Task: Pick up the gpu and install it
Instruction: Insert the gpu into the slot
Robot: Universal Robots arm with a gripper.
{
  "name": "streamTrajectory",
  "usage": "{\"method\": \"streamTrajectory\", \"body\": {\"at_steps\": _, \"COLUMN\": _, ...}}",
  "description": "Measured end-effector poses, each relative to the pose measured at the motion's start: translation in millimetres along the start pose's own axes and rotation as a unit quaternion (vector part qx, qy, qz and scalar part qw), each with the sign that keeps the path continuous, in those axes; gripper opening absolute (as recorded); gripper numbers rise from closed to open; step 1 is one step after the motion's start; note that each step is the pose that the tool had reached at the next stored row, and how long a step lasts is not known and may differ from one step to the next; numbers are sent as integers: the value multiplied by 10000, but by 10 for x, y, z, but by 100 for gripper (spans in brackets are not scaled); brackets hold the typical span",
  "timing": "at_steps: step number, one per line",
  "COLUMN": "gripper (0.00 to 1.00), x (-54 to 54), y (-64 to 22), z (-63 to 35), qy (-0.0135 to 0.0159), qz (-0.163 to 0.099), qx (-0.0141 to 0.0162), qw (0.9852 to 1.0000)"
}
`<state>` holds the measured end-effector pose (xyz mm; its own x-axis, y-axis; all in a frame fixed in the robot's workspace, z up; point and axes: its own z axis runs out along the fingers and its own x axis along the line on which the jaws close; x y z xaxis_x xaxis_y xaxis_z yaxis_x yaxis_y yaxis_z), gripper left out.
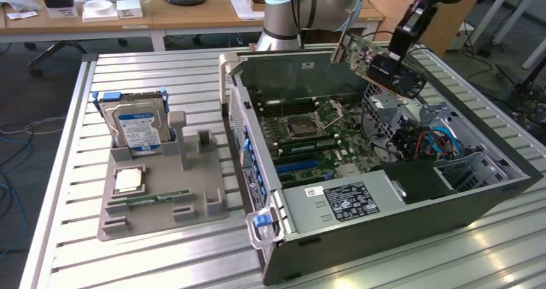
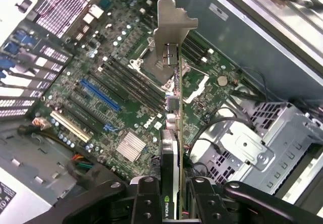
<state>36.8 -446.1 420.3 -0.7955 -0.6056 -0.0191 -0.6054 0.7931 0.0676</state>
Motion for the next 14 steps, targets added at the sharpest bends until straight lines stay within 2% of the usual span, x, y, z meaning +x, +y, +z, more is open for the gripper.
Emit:
{"method": "streamTrajectory", "body": {"at_steps": 7, "gripper": 27, "x": 0, "y": 0, "z": 0, "qy": 31, "qz": -455, "qx": -9, "qw": 9990}}
{"method": "streamTrajectory", "body": {"at_steps": 11, "gripper": 27, "x": 0, "y": 0, "z": 0, "qy": 50, "qz": -736, "qx": -14, "qw": 9973}}
{"method": "streamTrajectory", "body": {"at_steps": 14, "gripper": 27, "x": 0, "y": 0, "z": 1, "qy": 65, "qz": -964, "qx": -19, "qw": 9953}}
